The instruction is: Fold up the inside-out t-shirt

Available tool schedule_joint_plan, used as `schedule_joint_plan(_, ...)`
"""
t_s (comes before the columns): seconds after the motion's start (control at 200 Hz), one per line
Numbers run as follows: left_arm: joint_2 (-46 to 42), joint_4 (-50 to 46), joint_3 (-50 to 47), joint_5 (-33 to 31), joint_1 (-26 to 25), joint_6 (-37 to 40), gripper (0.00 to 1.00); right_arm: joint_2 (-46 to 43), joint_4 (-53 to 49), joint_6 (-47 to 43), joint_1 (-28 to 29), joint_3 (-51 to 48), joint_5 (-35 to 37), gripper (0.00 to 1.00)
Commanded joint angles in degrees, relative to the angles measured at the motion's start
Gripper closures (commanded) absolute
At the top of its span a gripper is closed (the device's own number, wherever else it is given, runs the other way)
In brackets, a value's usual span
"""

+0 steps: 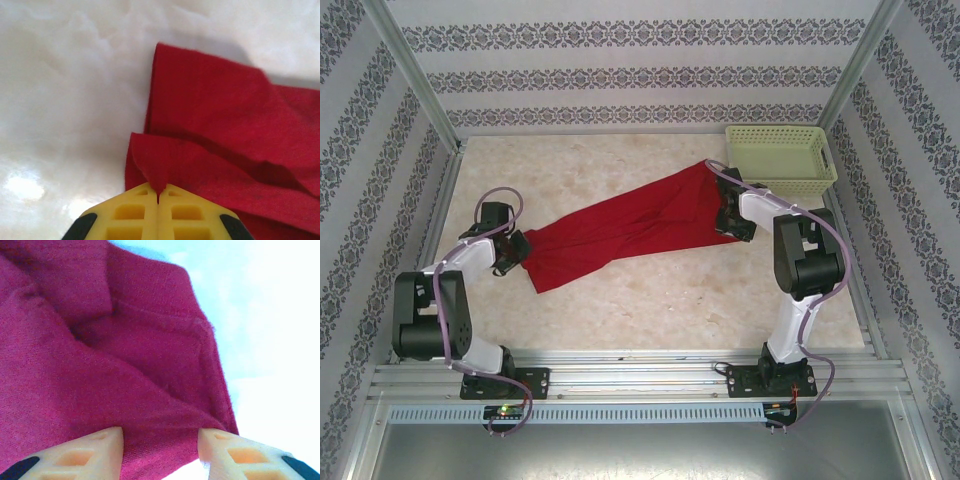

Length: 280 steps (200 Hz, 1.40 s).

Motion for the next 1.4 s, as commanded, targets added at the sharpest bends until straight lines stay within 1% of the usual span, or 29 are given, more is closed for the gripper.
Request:
schedule_joint_plan(0.0,2.01,-0.15,0.77,0.21,0.94,0.55,0.77,0.77,-1.2,-0.16,-0.64,1.05,1.18,0.56)
schedule_joint_plan(0.07,0.57,-3.01,1.03,0.65,0.94,1.02,0.62,-0.04,-0.43,-0.83,-0.55,0.65,0.58,0.55)
schedule_joint_plan(0.145,-5.91,-4.94,-1.29,-0.61,0.77,0.33,0.49,-1.46,-0.06,-1.2,-0.25,-0.13,-0.31,0.53)
schedule_joint_plan(0.18,-9.68,-5.89,-2.83,-1.1,0.53,-0.16,0.45,-2.4,-0.09,-1.32,0.11,-0.46,-0.6,0.52)
schedule_joint_plan(0.245,-16.64,-7.87,-5.27,-1.68,-0.79,-0.65,0.41,-4.21,0.08,-1.45,0.86,-1.27,-0.72,0.5)
schedule_joint_plan(0.315,-22.35,-9.85,-7.4,-1.58,-3.83,-1.88,0.4,-5.89,0.99,-1.67,1.64,-2.38,-2.03,0.49)
schedule_joint_plan(0.42,-25.01,-10.47,-10.27,-0.17,-8.38,-4.51,0.4,-6.31,2.39,-0.84,1.97,-3.36,-5.45,0.49)
schedule_joint_plan(0.565,-21.29,-6.37,-13.28,0.88,-12.83,-6.84,0.46,-3.55,3.28,0.04,1.98,-2.14,-8.68,0.48)
schedule_joint_plan(0.649,-17.13,-4.44,-13.41,1.39,-14.27,-6.94,0.53,-1.05,3.33,0.42,1.68,-0.58,-9.67,0.48)
schedule_joint_plan(0.709,-14.93,-3.62,-13.37,1.63,-14.43,-6.76,0.61,0.6,2.9,0.86,1.49,0.55,-9.61,0.48)
schedule_joint_plan(0.769,-13.82,-4.1,-13.02,0.78,-14.43,-6.54,0.71,1.68,1.63,1.1,1.33,1.86,-8.41,0.48)
schedule_joint_plan(0.829,-14.15,-5.29,-12.69,-0.68,-14.36,-6.2,0.82,2.29,0.71,1.44,1.12,2.6,-6.84,0.49)
schedule_joint_plan(0.904,-15.78,-7.03,-12.67,-2.99,-14.44,-6.14,0.92,3.28,-0.54,1.4,0.91,3.7,-4.95,0.49)
schedule_joint_plan(0.939,-16.68,-7.8,-12.68,-3.86,-14.37,-6.2,0.97,3.89,-1.2,1.18,0.83,4.36,-4.53,0.55)
schedule_joint_plan(0.969,-17.34,-8.56,-12.64,-4.55,-14.31,-6.23,1.0,4.17,-1.48,1.11,0.77,4.66,-4.47,0.57)
schedule_joint_plan(1.049,-19.42,-10.8,-12.89,-6.61,-14.31,-6.58,1.0,4.67,-1.88,1.2,0.68,5.35,-3.47,0.64)
schedule_joint_plan(1.099,-21.09,-12.14,-13.37,-8.01,-14.22,-6.83,1.0,5.26,-2.83,1.19,0.64,6.19,-2.34,0.69)
schedule_joint_plan(1.174,-23.76,-14.29,-14.16,-10.32,-13.86,-7.18,1.0,6.12,-4.7,1.06,0.63,7.58,0.02,0.73)
schedule_joint_plan(1.224,-25.6,-15.5,-14.62,-11.66,-13.55,-7.49,1.0,6.33,-5.13,0.84,0.44,7.88,0.64,0.74)
schedule_joint_plan(1.274,-27.18,-16.59,-15.2,-12.68,-13.32,-7.8,1.0,6.22,-4.88,0.85,0.0,7.71,0.54,0.72)
schedule_joint_plan(1.299,-27.84,-17.08,-15.43,-13.11,-13.07,-7.92,1.0,6.2,-4.97,0.84,-0.23,7.71,0.54,0.68)
schedule_joint_plan(1.329,-28.42,-17.57,-15.67,-13.69,-12.78,-8.11,1.0,6.21,-4.77,0.72,-0.46,7.71,0.38,0.66)
schedule_joint_plan(1.394,-29.15,-17.84,-16.42,-13.91,-11.94,-8.34,1.0,6.13,-4.82,0.67,-0.73,7.62,0.36,0.66)
